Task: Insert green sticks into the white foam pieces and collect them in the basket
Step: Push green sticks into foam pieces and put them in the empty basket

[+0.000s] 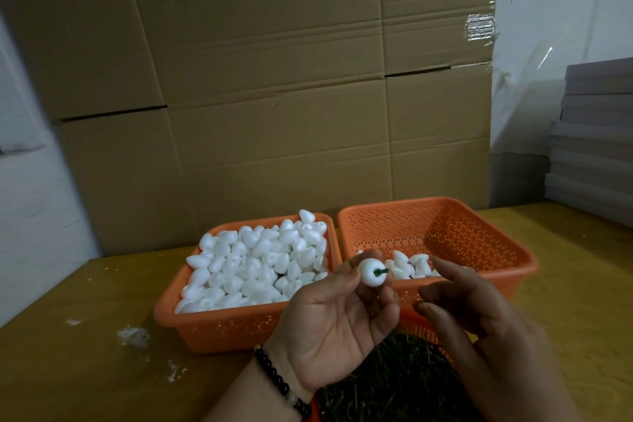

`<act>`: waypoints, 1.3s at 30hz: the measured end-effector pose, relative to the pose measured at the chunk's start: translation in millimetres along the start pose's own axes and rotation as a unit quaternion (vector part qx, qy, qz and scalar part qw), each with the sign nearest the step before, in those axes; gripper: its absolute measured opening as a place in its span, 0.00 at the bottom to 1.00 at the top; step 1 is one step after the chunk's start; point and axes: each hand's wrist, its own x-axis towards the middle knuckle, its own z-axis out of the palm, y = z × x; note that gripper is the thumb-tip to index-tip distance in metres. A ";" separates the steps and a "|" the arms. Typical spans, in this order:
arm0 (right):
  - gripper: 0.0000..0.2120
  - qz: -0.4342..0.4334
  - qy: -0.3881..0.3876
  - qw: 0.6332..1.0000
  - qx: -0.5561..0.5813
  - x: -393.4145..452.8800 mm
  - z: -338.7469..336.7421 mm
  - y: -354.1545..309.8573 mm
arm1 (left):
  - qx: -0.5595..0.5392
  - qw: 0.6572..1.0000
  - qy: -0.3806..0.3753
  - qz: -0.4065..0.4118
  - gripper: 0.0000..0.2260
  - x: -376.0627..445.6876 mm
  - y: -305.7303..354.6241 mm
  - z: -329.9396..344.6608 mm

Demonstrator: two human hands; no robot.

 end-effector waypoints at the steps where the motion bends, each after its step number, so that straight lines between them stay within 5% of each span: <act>1: 0.24 0.001 0.000 1.000 0.001 0.0 0.0 0.0 | -0.005 1.000 -0.008 0.005 0.20 0.0 0.4 -0.2; 19: 0.25 -0.005 -0.006 1.000 -0.001 -0.4 3.1 -2.4 | 0.008 0.996 -0.018 0.088 0.15 4.0 2.4 2.1; 28: 0.08 -0.038 -0.009 0.999 -0.025 -0.7 2.4 0.9 | 0.038 0.991 0.030 0.128 0.14 7.3 2.9 2.1; 33: 0.11 -0.041 -0.059 0.996 -0.056 0.1 0.3 1.8 | 0.055 0.984 0.075 0.152 0.19 11.5 1.4 -1.9; 36: 0.12 -0.039 -0.100 0.991 -0.082 0.6 0.2 -2.4 | 0.176 0.957 0.146 0.180 0.14 15.8 -0.7 -4.9; 39: 0.10 -0.024 -0.161 0.978 -0.127 0.8 -0.2 -5.6 | 0.378 0.872 0.214 0.224 0.10 21.2 -0.1 -8.1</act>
